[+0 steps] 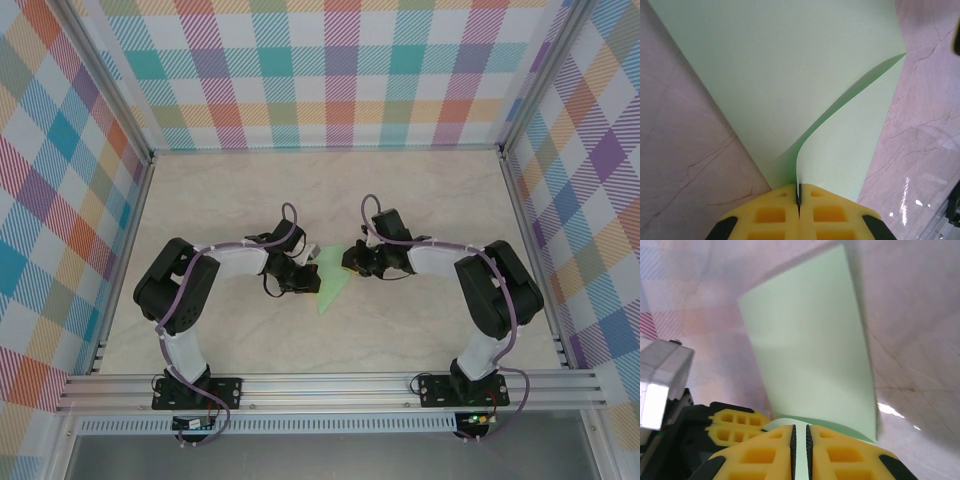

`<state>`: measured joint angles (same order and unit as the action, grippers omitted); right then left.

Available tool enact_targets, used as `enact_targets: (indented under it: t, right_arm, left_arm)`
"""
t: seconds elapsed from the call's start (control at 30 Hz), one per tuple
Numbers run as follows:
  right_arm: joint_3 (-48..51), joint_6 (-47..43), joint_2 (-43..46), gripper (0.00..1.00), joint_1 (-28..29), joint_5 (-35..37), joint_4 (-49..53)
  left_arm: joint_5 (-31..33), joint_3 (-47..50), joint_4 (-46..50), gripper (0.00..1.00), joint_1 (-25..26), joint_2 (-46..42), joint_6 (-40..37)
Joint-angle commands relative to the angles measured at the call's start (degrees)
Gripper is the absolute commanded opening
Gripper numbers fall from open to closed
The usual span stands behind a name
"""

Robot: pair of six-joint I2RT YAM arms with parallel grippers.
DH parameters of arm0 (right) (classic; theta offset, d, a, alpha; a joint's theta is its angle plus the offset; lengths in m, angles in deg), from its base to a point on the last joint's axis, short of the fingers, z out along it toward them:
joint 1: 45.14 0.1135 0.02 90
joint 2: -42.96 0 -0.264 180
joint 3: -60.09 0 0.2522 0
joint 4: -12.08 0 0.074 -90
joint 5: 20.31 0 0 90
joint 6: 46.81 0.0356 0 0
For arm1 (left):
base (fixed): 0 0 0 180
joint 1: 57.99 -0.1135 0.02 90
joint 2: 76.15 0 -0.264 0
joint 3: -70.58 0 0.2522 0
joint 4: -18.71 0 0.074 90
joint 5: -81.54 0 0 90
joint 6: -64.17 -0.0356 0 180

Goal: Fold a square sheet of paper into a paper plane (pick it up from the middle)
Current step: Third fold the triangle at the center of the table.

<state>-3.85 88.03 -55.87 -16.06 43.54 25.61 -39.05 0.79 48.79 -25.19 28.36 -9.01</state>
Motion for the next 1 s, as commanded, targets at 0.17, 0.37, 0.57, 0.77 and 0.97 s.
enact_targets:
  t: [0.17, 0.37, 0.57, 0.77, 0.97]
  right_arm:
    - [-1.3, -0.2, -4.6, 0.14, 0.2, -4.3, -1.0]
    - [0.0, -0.4, -6.2, 0.14, 0.3, -1.1, -0.1]
    - [-0.1, -0.9, -5.1, 0.13, 0.3, -0.3, 0.1]
    - [0.1, -0.9, -1.3, 0.14, 0.6, -5.8, -4.6]
    - [-0.5, 0.0, -5.3, 0.13, 2.6, -8.0, -6.5]
  left_arm:
    - [3.9, 1.8, 2.9, 0.05, -0.2, 2.4, -1.0]
    - [3.9, 2.2, 2.9, 0.05, -0.2, 2.2, -1.1]
    - [3.9, 2.3, 2.9, 0.05, -0.2, 2.3, -1.2]
    - [3.9, 2.4, 2.7, 0.06, -0.2, 2.3, -1.2]
    - [4.0, 2.2, 2.8, 0.06, -0.2, 2.2, -1.3]
